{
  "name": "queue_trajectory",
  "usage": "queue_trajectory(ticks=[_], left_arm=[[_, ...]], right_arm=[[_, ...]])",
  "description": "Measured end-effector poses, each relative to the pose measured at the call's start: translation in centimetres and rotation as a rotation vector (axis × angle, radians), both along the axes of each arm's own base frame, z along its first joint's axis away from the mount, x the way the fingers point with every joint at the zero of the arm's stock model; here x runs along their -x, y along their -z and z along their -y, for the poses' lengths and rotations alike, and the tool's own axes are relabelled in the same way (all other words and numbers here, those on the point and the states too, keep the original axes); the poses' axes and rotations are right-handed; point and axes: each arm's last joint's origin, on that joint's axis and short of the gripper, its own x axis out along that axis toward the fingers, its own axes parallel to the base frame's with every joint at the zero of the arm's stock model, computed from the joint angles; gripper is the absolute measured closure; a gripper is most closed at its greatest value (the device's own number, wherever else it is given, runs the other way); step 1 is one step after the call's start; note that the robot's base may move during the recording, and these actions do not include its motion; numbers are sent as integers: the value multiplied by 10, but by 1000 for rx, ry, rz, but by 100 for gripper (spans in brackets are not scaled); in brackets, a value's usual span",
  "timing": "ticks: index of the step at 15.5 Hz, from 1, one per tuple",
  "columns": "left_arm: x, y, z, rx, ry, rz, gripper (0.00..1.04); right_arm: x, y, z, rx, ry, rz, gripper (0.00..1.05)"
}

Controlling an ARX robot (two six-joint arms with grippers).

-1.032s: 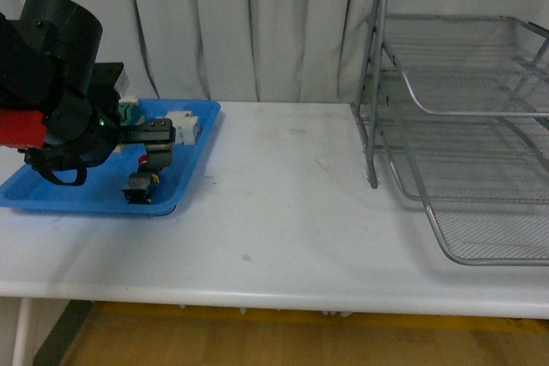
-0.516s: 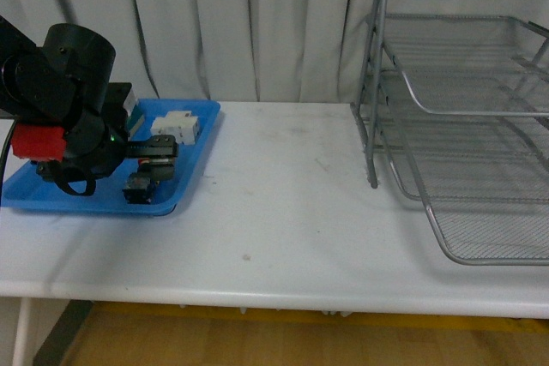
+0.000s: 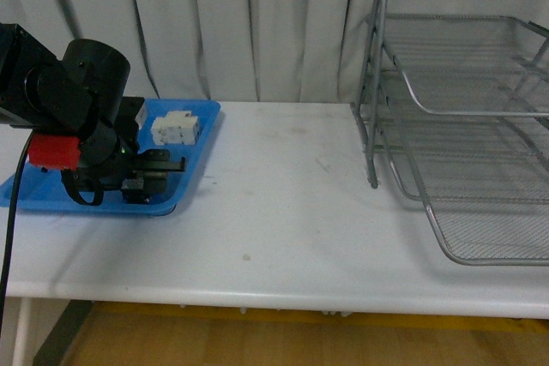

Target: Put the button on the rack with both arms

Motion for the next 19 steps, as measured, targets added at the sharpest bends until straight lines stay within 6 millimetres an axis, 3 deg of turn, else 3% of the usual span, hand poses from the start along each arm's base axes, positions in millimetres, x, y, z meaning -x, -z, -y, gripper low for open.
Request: queue_trajectory(ticks=[2,6,8,10,12,15,17,19], left_arm=[[-3,-4,0,-4,-4,9,67],[1,-15,-2,-1,-6,43,69],[18,-59,-1,28,22,171,69],[56,-122,3,50,91,359,69],[111,-152,5,44,142,429,69],[190,-144,-2,-5,145,402,69],[222,-137,-5,-4,146,407,69],[237,-123,-6,-3,145,374,69]], right_arm=[[0,0,0,0,0,0,7],[0,0,0,0,0,0,7],[0,0,0,0,0,0,7],[0,0,0,0,0,0,7],[0,0,0,0,0,0,7],[0,0,0,0,0,0,7],[0,0,0,0,0,0,7],[0,0,0,0,0,0,7]])
